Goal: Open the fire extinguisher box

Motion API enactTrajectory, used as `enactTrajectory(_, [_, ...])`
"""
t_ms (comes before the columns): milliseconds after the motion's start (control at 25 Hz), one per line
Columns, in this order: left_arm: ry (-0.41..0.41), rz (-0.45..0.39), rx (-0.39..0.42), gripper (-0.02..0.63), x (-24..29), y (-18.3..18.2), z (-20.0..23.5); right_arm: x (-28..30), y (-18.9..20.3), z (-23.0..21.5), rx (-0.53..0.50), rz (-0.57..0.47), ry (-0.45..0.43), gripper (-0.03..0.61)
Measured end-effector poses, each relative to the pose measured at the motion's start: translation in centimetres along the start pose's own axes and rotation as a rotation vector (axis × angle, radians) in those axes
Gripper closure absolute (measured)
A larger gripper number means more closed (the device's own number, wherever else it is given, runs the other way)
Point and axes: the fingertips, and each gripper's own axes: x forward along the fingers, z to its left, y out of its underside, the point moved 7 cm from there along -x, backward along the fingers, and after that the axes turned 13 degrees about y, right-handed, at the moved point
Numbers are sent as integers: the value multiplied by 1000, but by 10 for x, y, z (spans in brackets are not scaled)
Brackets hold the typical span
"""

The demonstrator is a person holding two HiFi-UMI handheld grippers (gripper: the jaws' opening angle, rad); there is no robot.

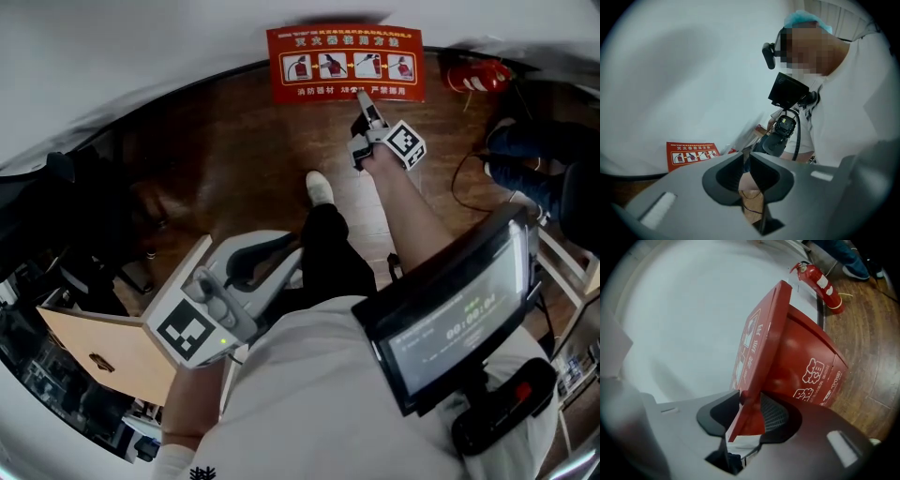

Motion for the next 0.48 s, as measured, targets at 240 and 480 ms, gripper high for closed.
enactTrajectory(240, [13, -10, 3, 584, 0, -5, 1, -14, -4, 20, 25, 0, -12, 472])
enactTrajectory(480, [39, -38, 10, 584, -3, -17, 0, -26, -23, 84, 17, -17, -121, 482])
